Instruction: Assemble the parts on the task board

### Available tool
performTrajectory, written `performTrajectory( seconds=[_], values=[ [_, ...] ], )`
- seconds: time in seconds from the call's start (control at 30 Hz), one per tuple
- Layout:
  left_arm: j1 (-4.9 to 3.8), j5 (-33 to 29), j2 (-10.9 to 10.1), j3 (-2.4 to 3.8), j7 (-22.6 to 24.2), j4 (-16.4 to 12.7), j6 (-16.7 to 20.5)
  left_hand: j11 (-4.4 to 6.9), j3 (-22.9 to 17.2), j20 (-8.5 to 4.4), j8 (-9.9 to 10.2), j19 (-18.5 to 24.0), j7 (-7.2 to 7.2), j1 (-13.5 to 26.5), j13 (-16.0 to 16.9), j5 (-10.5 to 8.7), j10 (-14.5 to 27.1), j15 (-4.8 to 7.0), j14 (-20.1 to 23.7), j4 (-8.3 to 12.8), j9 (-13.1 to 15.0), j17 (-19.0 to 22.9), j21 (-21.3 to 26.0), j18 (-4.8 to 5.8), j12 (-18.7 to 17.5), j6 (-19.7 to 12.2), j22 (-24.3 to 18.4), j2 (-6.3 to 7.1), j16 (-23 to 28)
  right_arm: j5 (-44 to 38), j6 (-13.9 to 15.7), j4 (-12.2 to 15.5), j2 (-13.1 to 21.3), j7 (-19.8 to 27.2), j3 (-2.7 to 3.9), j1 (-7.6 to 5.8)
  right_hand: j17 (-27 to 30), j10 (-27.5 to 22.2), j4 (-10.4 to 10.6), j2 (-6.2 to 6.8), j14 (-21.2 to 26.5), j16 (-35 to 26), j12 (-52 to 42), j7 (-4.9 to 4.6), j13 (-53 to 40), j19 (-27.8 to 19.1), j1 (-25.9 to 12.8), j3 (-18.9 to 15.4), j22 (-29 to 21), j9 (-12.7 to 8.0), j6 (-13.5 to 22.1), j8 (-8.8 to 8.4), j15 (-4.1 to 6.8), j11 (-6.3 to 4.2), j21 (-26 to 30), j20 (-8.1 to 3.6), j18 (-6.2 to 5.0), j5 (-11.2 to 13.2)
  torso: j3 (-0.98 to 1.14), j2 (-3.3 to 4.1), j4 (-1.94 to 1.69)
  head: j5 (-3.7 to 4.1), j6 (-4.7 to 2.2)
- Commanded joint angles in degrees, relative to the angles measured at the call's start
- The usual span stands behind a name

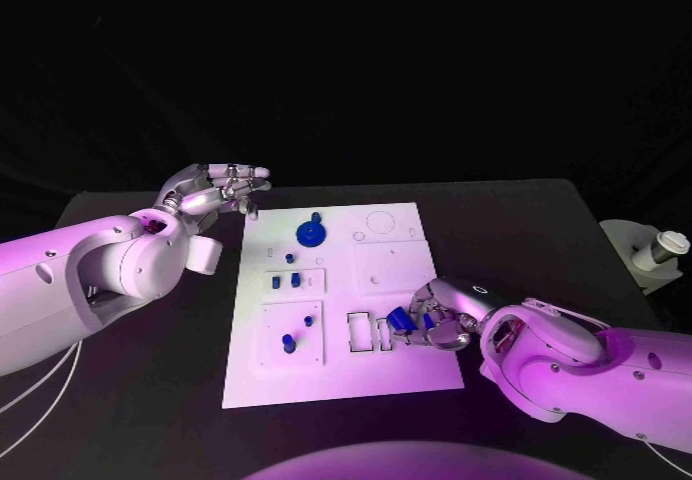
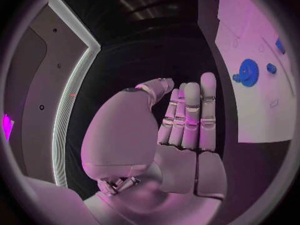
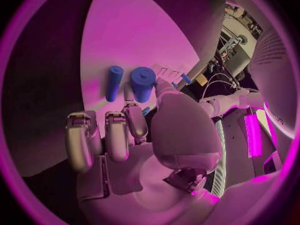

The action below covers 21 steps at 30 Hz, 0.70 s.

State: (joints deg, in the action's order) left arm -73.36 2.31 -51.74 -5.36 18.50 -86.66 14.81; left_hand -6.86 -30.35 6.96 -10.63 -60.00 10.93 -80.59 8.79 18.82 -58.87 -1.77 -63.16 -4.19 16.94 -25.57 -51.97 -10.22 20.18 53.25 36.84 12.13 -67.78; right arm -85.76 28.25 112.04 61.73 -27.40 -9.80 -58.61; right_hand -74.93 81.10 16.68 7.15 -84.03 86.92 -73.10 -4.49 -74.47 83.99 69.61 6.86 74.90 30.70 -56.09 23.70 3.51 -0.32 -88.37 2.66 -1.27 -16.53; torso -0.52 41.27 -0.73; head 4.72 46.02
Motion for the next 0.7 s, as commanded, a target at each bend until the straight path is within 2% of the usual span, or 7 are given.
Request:
performTrajectory(
  seconds=[0.03, 0.2, 0.37, 0.7],
  values=[
    [-0.03, -0.24, 0.02, 0.04, 0.14, -0.16, -0.96, 0.05, 0.1, 0.3, 0.15, -0.22, 0.03, -0.05, 0.08, 0.23, 0.38, -0.38, -0.04, 0.0, -0.09, 0.07, 0.31, -0.38, 0.28, -0.29, -0.09, -0.42, -0.07, 0.13, 4.09, 0.79, 0.35, -0.56, -0.11, 0.22, -6.21, 0.42, -0.07, -0.84, -4.38, 0.34, -0.39, 0.79, -0.19, 5.56, 1.23, 0.52, 14.73, 0.78, -1.43, 0.89, 0.56, -0.21, -0.38, -0.35, 0.99, -0.36, 0.03, -0.03, 0.03, -0.09, -0.1],
    [-0.03, -0.24, 0.02, 0.04, 0.11, -0.12, -0.93, 0.05, 0.1, 0.3, 0.15, -0.22, 0.03, -0.05, 0.08, 0.23, 0.38, -0.38, -0.04, 0.0, -0.09, 0.07, 0.31, -0.38, 0.28, -0.29, -0.09, -0.42, -0.07, 2.68, 7.82, 2.45, 0.74, 0.28, 0.1, -0.37, -6.38, 0.58, -0.09, -1.34, -4.41, 0.39, -0.39, 1.13, -0.34, 5.63, 1.94, 1.23, 14.79, 0.78, -1.93, 1.14, 0.84, -0.53, -0.58, -0.6, 1.04, -0.99, 0.01, -0.04, 0.09, -0.23, -0.16],
    [-0.03, -0.24, 0.12, 0.04, 0.1, -0.09, -0.94, 0.03, 0.11, 0.31, 0.15, -0.23, 0.04, -0.02, 0.09, 0.23, 0.5, -0.4, -0.02, -0.02, -0.11, 0.08, 0.33, -0.38, 0.31, -0.35, -0.1, -0.41, -0.09, 5.51, 9.0, 3.22, 0.11, 0.55, 0.18, -1.18, -6.37, 0.57, -0.12, -1.52, -4.41, 0.39, -0.27, 1.22, -0.31, 5.6, 2.29, 1.62, 14.77, 0.74, -1.95, 1.14, 0.94, -0.62, -0.51, -0.71, 1.02, -1.33, -0.04, -0.02, -0.06, -0.36, -0.17],
    [-0.03, -0.24, 0.23, 0.03, 0.03, -0.15, -1.08, 0.01, 0.11, 0.32, 0.16, -0.24, 0.05, -0.01, 0.09, 0.24, 0.65, -0.41, -0.01, -0.02, -0.12, 0.09, 0.34, -0.38, 0.31, -0.41, -0.11, -0.4, -0.1, 10.22, 4.61, 2.25, -3.36, 0.65, 0.21, -1.62, -6.34, 0.6, 0.06, -1.44, -4.4, 0.37, -0.17, 1.14, -0.34, 5.57, 1.98, 1.77, 14.74, 0.69, -1.94, 1.14, 0.98, -0.6, -0.41, -0.81, 1.0, -1.48, -0.12, -0.03, -0.14, -0.69, -0.03]
  ],
)
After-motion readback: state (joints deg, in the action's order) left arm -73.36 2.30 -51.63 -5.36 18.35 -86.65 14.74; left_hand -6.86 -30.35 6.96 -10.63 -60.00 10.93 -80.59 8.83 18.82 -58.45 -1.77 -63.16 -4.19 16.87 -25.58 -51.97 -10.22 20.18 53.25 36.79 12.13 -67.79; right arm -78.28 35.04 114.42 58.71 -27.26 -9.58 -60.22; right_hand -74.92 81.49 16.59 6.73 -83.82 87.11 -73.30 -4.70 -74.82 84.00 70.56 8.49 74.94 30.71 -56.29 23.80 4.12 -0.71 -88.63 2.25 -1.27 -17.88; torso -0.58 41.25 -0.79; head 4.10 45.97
